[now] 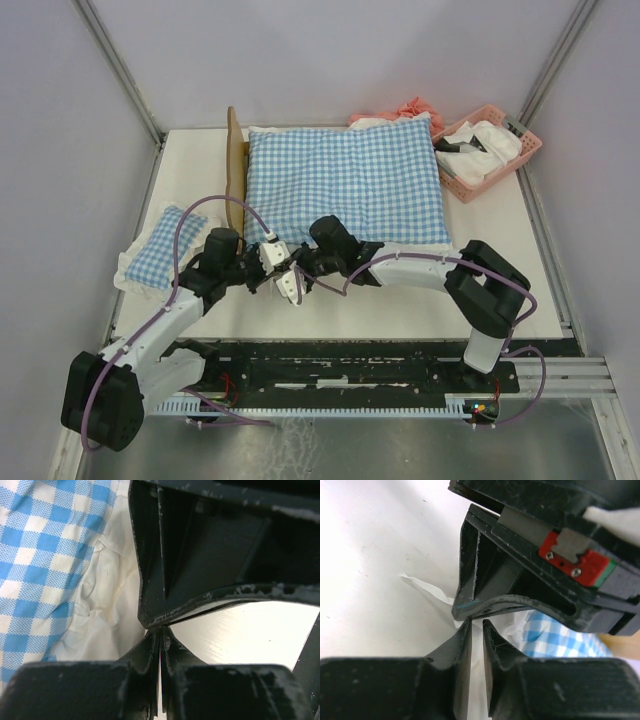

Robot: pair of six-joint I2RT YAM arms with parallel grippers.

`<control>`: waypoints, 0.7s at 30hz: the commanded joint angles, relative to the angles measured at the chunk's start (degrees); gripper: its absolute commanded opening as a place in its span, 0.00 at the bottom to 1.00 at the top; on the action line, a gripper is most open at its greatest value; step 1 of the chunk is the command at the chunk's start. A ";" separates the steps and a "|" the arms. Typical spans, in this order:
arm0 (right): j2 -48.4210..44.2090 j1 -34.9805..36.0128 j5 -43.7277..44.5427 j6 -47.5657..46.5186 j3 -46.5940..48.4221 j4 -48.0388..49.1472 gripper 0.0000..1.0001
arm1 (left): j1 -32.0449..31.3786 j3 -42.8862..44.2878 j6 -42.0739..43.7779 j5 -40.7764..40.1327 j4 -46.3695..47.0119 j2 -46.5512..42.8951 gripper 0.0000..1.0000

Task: Set up the pet bed
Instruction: Tie the ropes to the bed frame.

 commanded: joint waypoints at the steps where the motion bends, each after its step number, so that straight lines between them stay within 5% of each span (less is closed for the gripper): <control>1: -3.80 -0.41 0.28 15.88 -2.51 9.31 0.24 | 0.28 1.99 -2.37 -1.33 1.51 0.11 0.03; 15: 3.79 -0.51 11.27 47.45 -19.73 63.22 0.34 | 1.82 2.10 -10.34 -0.16 3.44 -0.37 0.03; 21: 8.33 -0.54 14.73 48.66 -20.12 69.40 0.35 | 2.66 1.56 -13.17 1.09 4.95 -1.85 0.03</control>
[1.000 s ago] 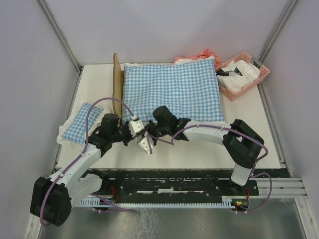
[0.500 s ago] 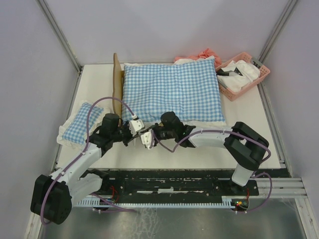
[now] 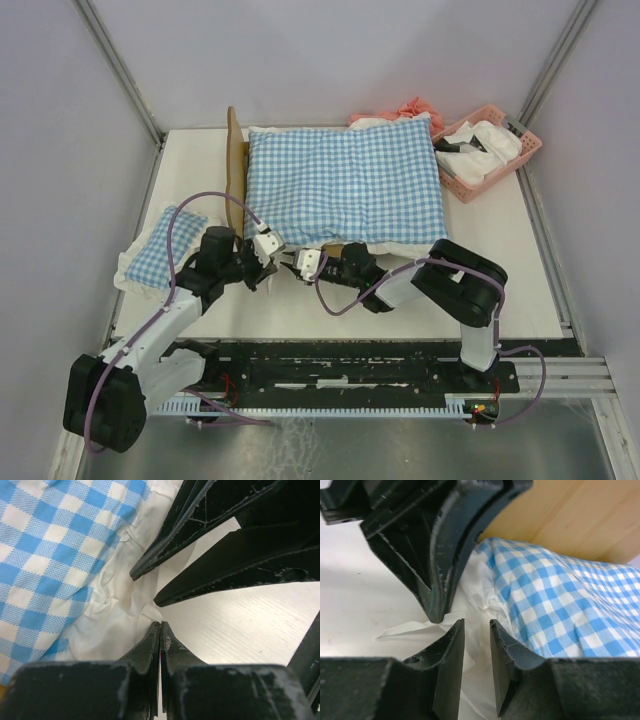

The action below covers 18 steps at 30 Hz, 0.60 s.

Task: Set up the pet bed
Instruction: Tie the ropes to the bed frame.

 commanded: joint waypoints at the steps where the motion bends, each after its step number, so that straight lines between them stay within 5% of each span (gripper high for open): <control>1: 1.98 -0.12 3.47 4.28 -0.96 13.43 0.36 | 0.76 1.43 -4.42 1.88 4.00 -1.88 0.03; 18: 5.33 1.41 -0.88 -0.09 -0.51 9.34 0.41 | 1.54 0.59 -5.30 3.91 5.44 -2.65 0.03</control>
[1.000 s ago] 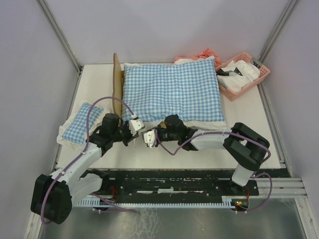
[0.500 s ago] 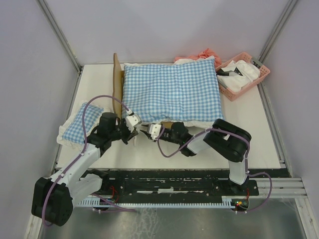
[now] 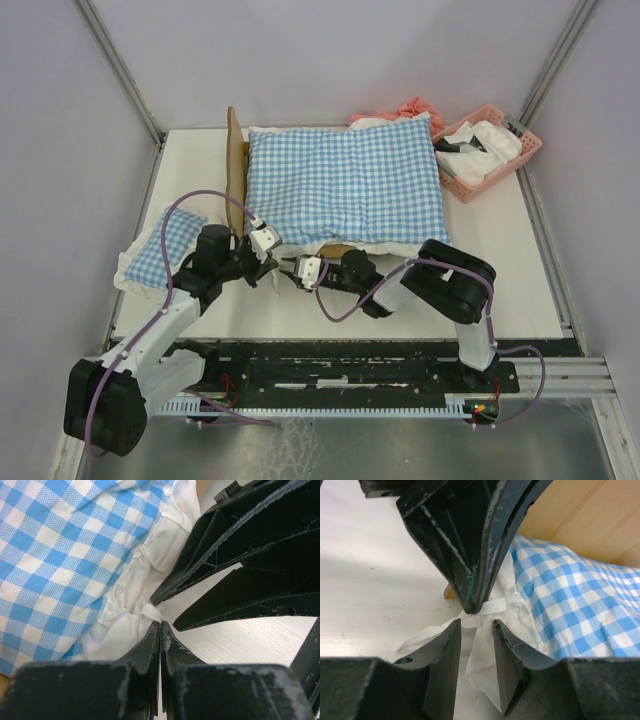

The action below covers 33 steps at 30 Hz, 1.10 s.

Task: Set up the pet bed
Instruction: Tie the ropes to the bed frame.

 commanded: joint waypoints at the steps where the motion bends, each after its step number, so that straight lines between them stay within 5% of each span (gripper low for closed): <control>1: 1.34 0.63 -0.16 -0.88 1.32 1.28 0.41 | 0.55 0.64 -1.90 2.39 2.46 -1.28 0.03; 18: 2.24 2.02 -0.41 -1.78 3.76 0.10 0.34 | 0.86 0.29 -1.47 3.71 1.92 -1.82 0.03; 24: 3.12 2.03 0.73 0.64 3.55 3.41 0.03 | 0.86 0.21 -1.74 3.66 1.59 -2.03 0.03; 30: 4.57 2.01 0.80 5.83 3.83 7.93 0.02 | 0.95 -0.21 -3.76 4.75 3.10 -2.46 0.03; 33: 5.12 2.01 2.60 6.56 3.69 9.63 0.21 | 1.02 -0.32 -4.36 5.07 3.45 -2.23 0.03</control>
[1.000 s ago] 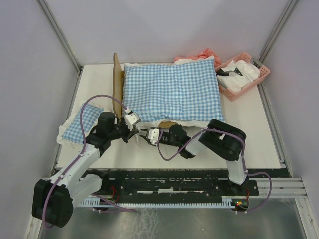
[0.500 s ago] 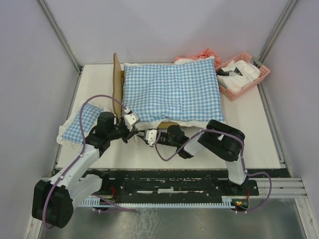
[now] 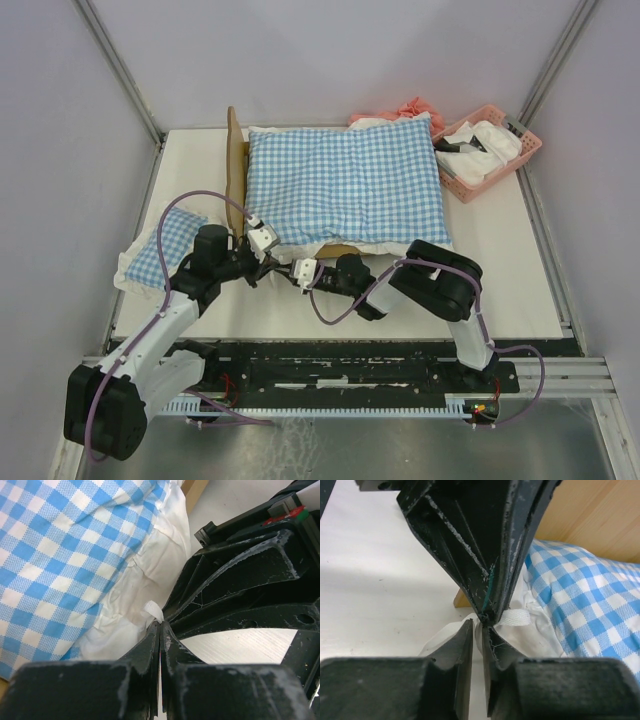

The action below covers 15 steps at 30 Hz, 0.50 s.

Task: Set up the pet bed
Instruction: Tie the ropes to the bed frame.

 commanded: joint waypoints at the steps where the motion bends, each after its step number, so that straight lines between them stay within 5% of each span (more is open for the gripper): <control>1: 0.73 0.31 2.26 3.61 1.38 7.13 0.26 | 0.46 -0.19 -2.78 2.25 3.13 -0.73 0.03; 4: 0.27 0.38 3.15 3.63 1.08 7.20 0.33 | 0.75 -0.30 -2.51 2.20 2.66 -0.61 0.03; 15: 0.06 0.37 1.94 8.07 2.52 7.19 0.29 | 0.83 -0.56 -2.76 2.38 2.63 -0.90 0.03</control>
